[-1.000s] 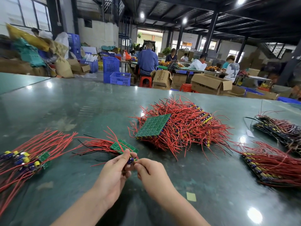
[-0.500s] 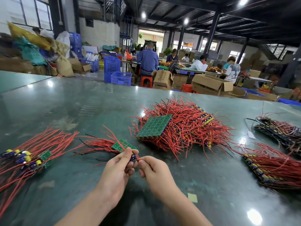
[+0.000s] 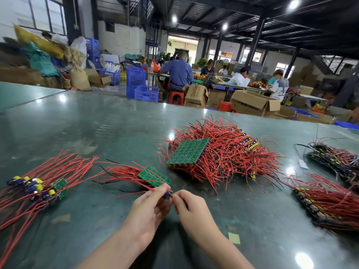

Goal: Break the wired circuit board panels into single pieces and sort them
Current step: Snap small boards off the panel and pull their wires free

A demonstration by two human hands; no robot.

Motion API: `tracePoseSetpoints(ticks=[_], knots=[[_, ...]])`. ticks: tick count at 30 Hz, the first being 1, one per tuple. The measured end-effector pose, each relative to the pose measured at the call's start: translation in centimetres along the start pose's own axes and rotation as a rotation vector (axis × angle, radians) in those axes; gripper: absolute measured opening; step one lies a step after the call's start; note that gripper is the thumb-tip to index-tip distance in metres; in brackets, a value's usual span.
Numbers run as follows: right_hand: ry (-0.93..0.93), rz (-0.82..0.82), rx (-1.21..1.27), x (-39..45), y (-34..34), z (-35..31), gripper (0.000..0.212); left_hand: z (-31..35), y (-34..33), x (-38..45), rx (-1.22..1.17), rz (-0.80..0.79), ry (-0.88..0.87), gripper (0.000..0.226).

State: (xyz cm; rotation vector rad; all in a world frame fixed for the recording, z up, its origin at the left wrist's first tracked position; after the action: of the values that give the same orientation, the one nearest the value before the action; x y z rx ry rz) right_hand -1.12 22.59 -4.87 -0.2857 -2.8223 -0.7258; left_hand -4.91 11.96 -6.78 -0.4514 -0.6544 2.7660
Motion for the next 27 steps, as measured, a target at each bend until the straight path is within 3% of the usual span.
tracePoseSetpoints(ticks=[7,14,19,24,27], knots=[[0.043,-0.035,-0.266,0.3,0.4,0.7,0.021,-0.1,0.7,0.0,0.113,0.023,-0.022,0.011],[0.074,0.222,0.047,0.4,0.7,-0.4,0.017,0.5,-0.2,0.1,-0.046,0.015,0.021,0.006],[-0.039,0.208,0.162,0.7,1.0,0.1,0.03,1.0,0.7,0.4,-0.148,0.074,0.043,0.006],[-0.018,0.269,0.176,0.6,1.7,0.0,0.034,1.3,0.6,0.4,-0.184,0.057,0.014,0.006],[-0.006,0.227,0.14,0.7,1.9,-0.2,0.033,1.3,0.6,0.3,-0.197,0.064,0.006,0.004]])
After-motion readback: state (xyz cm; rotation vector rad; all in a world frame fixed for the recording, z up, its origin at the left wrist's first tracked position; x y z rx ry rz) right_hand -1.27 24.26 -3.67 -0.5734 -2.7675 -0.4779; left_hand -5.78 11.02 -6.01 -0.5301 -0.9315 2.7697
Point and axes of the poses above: each hand's wrist, its own x-axis towards the middle knuckle, its own y-axis out of the back of the hand, z = x × y, the point moved 3 cm from there along x, towards the middle knuckle, and after that the axes turned 13 degrees about x, right-handed, at the moved point
